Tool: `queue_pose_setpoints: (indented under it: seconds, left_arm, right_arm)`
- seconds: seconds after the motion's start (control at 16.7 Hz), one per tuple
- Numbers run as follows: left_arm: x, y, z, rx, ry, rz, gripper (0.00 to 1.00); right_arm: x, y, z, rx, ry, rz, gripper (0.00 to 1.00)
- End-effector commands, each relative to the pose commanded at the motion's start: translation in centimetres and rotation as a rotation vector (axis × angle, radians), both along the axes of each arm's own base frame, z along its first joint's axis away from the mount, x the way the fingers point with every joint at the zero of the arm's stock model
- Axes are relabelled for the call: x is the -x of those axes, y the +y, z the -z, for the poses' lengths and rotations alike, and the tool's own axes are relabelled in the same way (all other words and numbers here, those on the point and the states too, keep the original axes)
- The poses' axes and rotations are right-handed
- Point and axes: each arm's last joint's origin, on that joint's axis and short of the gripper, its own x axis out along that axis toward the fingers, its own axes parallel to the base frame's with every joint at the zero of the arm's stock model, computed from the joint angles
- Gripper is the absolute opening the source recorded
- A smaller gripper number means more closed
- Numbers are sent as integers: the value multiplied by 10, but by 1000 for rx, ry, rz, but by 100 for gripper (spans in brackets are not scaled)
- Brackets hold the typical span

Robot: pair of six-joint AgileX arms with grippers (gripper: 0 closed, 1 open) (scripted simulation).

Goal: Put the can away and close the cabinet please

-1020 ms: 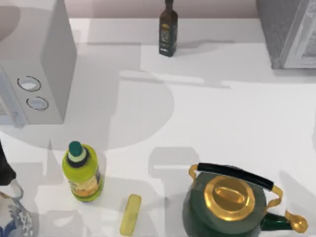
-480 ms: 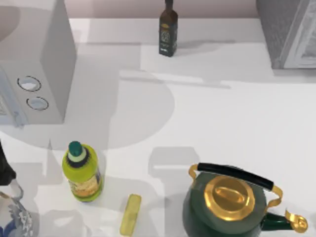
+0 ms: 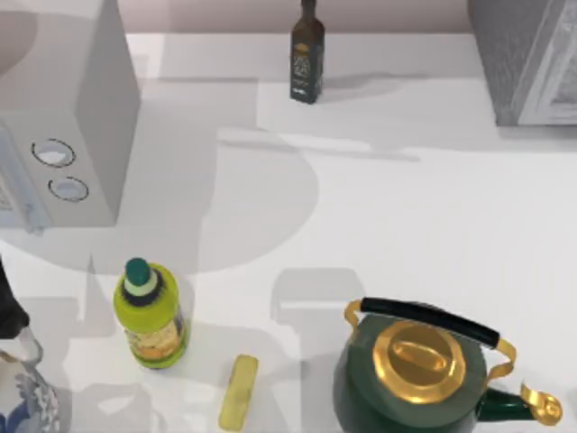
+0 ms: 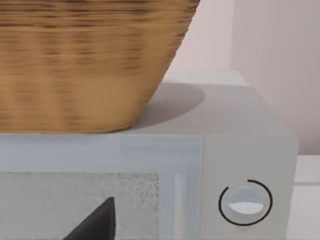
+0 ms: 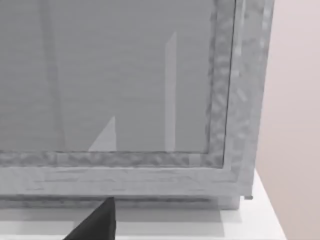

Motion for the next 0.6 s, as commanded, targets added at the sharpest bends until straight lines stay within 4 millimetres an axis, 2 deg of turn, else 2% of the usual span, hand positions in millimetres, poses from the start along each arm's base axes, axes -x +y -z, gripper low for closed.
queue_pose_setpoints:
  seconds: [0.18, 0.3, 0.42, 0.6]
  left_arm:
    - [0, 0, 0, 0, 0, 0, 100]
    - [0, 0, 0, 0, 0, 0, 100]
    - [0, 0, 0, 0, 0, 0, 100]
    - [0, 0, 0, 0, 0, 0, 100]
  right_arm:
    - [-3, -5, -6, 14, -3, -7, 100]
    - [-10, -15, -20, 37, -10, -19, 100]
    - [-19, -29, -44, 65, -20, -30, 100]
    - [-32, -53, -100, 109, -42, -42, 100]
